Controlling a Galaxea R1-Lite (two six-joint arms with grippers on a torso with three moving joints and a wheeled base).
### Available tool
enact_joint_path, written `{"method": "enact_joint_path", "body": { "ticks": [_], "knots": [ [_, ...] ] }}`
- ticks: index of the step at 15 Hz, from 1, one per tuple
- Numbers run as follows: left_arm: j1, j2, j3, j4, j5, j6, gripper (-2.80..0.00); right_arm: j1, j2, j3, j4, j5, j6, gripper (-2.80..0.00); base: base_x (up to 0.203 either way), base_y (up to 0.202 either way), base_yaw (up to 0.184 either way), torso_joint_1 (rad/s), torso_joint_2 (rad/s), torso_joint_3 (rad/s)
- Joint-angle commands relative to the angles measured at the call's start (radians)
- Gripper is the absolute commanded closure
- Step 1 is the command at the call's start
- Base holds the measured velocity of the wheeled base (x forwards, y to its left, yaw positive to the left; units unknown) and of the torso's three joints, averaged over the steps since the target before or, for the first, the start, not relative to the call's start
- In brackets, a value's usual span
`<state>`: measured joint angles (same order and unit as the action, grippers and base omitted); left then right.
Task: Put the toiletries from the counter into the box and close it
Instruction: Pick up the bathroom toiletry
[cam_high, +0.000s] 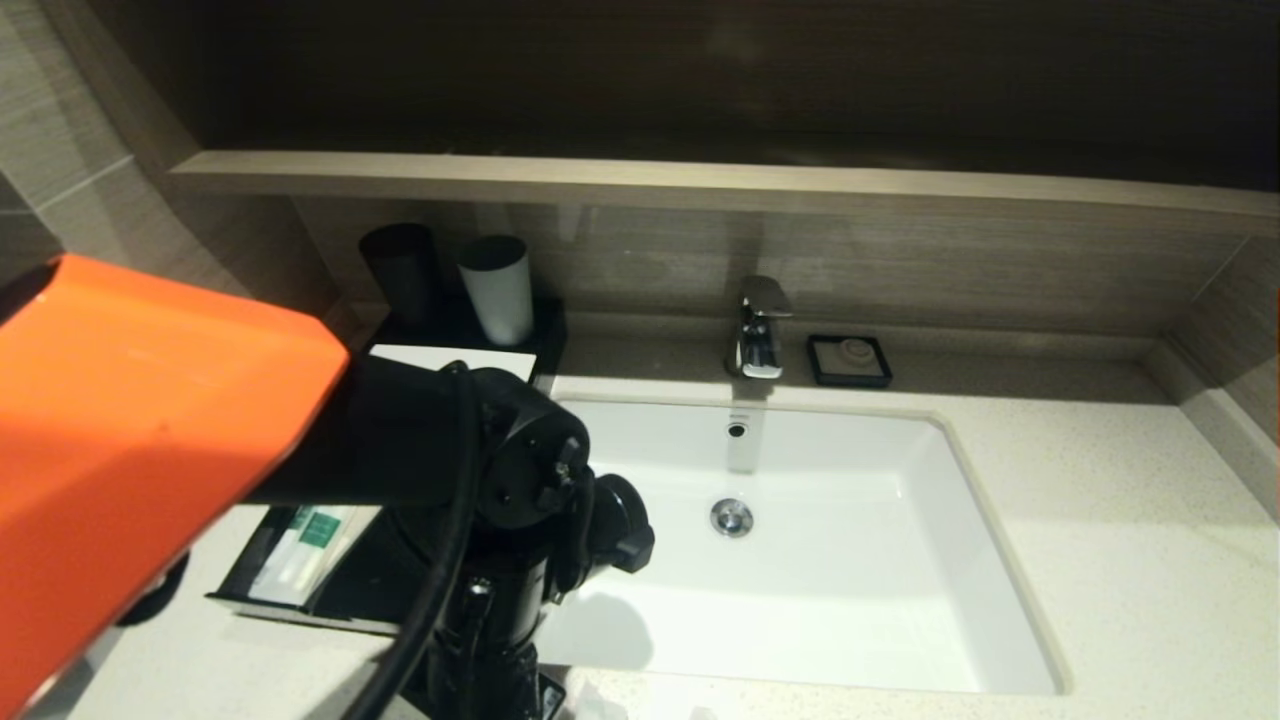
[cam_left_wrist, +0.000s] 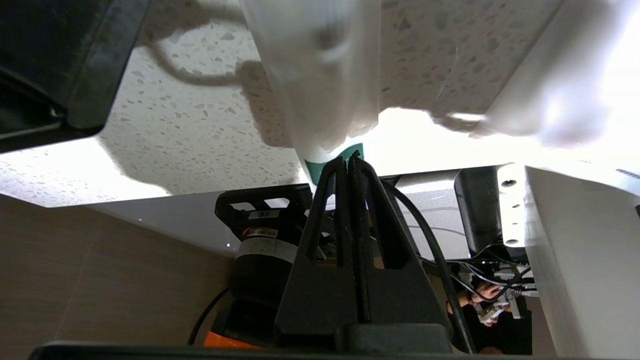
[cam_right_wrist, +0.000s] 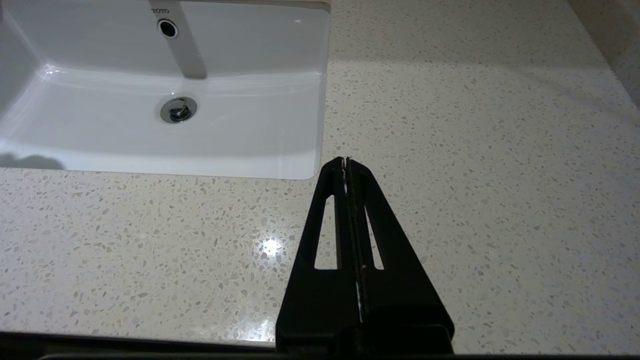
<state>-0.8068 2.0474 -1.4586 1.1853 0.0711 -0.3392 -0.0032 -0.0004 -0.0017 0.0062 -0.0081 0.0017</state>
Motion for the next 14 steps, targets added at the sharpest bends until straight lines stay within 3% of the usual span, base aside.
{"method": "enact_joint_path", "body": {
  "ticks": [1,6,7,8,14],
  "knots": [
    [0.0,0.008,-0.008,0.005,0.001,-0.002,0.0,0.0,-0.001,0.0,0.0,0.0,0.0,0.0,0.0,0.0,0.0,0.0,0.0,0.0],
    [0.001,0.016,-0.008,-0.007,-0.008,-0.001,0.0,0.0,-0.001,0.0,0.0,0.0,0.0,0.0,0.0,0.0,0.0,0.0,0.0,0.0],
    [0.001,0.014,-0.008,-0.007,-0.008,-0.001,-2.66,0.0,-0.001,0.0,0.001,0.0,0.0,0.0,0.0,0.0,0.0,0.0,0.0,0.0],
    [0.0,0.011,-0.005,-0.007,-0.008,-0.001,-2.8,0.0,-0.001,0.0,0.0,0.0,0.0,0.0,0.0,0.0,0.0,0.0,0.0,0.0],
    [0.016,0.005,0.001,-0.009,-0.011,0.037,-2.8,0.0,-0.001,0.0,0.001,0.0,0.0,0.0,0.0,0.0,0.0,0.0,0.0,0.0]
  ]
}}
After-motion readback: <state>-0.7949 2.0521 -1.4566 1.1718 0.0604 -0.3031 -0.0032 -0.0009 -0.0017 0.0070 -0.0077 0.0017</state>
